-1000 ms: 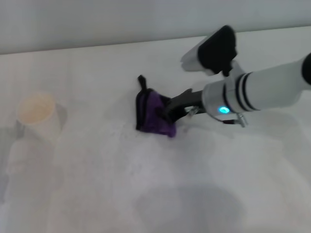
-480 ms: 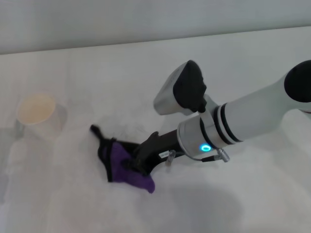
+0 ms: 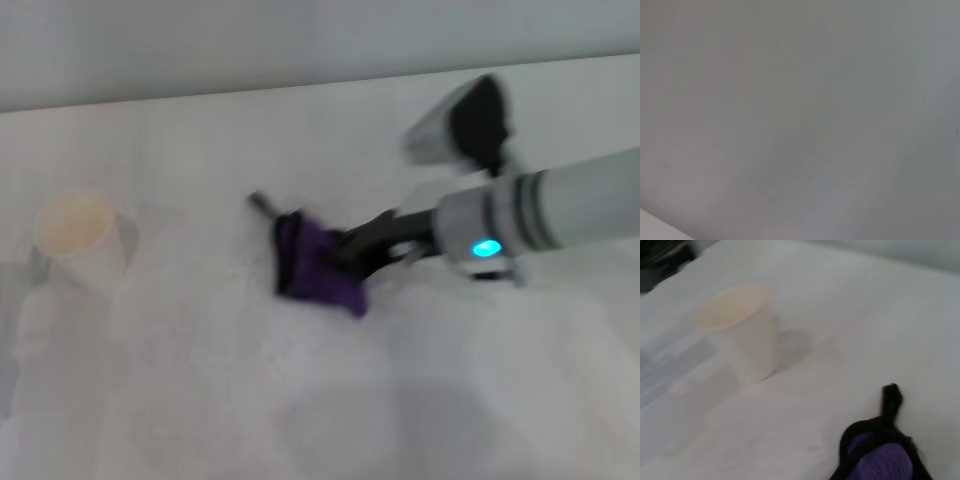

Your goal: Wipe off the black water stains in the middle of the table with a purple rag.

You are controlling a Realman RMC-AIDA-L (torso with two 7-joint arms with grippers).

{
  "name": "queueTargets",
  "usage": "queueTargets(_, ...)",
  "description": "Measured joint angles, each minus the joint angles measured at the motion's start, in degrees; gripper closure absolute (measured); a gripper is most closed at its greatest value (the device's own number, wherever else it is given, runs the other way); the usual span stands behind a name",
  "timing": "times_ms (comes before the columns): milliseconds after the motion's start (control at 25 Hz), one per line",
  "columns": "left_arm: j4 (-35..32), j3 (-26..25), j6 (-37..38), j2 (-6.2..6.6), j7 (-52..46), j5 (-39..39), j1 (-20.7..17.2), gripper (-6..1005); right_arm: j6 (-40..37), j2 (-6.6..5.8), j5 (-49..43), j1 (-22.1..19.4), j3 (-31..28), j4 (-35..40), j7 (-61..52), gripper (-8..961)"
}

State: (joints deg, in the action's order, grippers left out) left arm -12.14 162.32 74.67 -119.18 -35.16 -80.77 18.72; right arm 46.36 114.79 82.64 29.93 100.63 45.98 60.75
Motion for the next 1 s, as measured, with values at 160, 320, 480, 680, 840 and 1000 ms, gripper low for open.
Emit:
queueTargets(160,0.29,0.00,0.00,0.04,-1.48,-0.08,0.00,112,5.68,-0.63,-5.46,-3.71,-12.66,1.02,0.87,780)
queueTargets(320,0.55,-0.06,0.00,0.16,-1.67,-0.50,-0.04,112,12.12,-0.35,-8.99,-7.31,-22.88,2.72,3.16,772)
queueTargets(480,1.60,-0.08,0.01,0.15,-1.68,-0.59,0.00,112,14.12,-0.21,-9.55,-9.22,-25.44,3.29,4.58,763)
queueTargets(680,1.78,-0.08,0.02,0.16,-1.79,-0.63,0.28,111,10.70,-0.09,-9.60,-9.57,-24.12,2.83,5.08,753)
queueTargets(840,1.86,-0.08,0.03,0.18,-1.81,-0.63,0.69,111,9.65,0.12,-9.14,-9.60,-23.02,3.05,6.76,745)
queueTargets(1000,1.86,-0.08,0.05,0.14,-1.89,-0.62,0.70,111,10.34,0.16,-6.86,-9.71,-23.80,4.63,6.89,545)
